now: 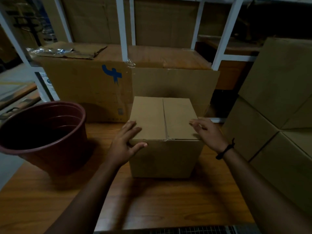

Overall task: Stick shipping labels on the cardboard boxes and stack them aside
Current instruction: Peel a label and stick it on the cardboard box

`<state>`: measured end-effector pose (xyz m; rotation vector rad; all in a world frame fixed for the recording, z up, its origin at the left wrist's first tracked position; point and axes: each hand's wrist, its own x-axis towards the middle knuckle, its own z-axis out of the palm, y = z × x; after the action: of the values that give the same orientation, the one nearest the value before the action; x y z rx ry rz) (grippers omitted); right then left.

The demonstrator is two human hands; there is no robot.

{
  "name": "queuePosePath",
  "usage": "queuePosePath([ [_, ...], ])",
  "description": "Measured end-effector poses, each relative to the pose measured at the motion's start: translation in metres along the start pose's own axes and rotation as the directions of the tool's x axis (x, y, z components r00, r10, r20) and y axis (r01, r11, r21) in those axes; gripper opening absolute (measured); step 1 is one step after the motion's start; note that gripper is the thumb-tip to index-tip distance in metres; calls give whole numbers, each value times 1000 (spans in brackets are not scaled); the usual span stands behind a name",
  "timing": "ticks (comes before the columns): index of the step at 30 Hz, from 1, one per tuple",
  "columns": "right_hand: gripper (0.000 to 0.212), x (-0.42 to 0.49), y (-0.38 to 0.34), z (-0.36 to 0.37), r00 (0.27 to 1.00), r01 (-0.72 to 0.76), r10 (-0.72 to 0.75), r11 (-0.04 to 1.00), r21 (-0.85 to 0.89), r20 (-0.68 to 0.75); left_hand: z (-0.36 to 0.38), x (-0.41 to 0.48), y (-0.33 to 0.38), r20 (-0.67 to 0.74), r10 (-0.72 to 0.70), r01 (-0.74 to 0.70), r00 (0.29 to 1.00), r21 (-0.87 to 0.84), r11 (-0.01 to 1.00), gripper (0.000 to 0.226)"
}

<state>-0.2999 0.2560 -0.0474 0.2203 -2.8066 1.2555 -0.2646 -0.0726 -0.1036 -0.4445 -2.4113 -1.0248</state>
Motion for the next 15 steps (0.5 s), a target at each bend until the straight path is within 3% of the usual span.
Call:
queuePosePath([
  [2, 62, -17, 6, 3, 999, 25, -24, 999, 21, -21, 0, 0, 0, 6, 3, -3, 1000, 0, 1000, 73],
  [4, 60, -32, 16, 7, 998, 45, -45, 999, 18, -34, 0, 0, -1, 8, 3, -3, 1000, -1, 1000, 73],
  [10, 80, -66, 45, 33, 983, 139, -154, 979, -149, -97, 4, -13, -3, -52, 86, -87, 995, -10, 996, 55],
  [15, 104, -72, 60, 52, 951, 239, -283, 929, -283, -123, 11, -32, -12, -79, 211, -211, 974, 14, 977, 76],
])
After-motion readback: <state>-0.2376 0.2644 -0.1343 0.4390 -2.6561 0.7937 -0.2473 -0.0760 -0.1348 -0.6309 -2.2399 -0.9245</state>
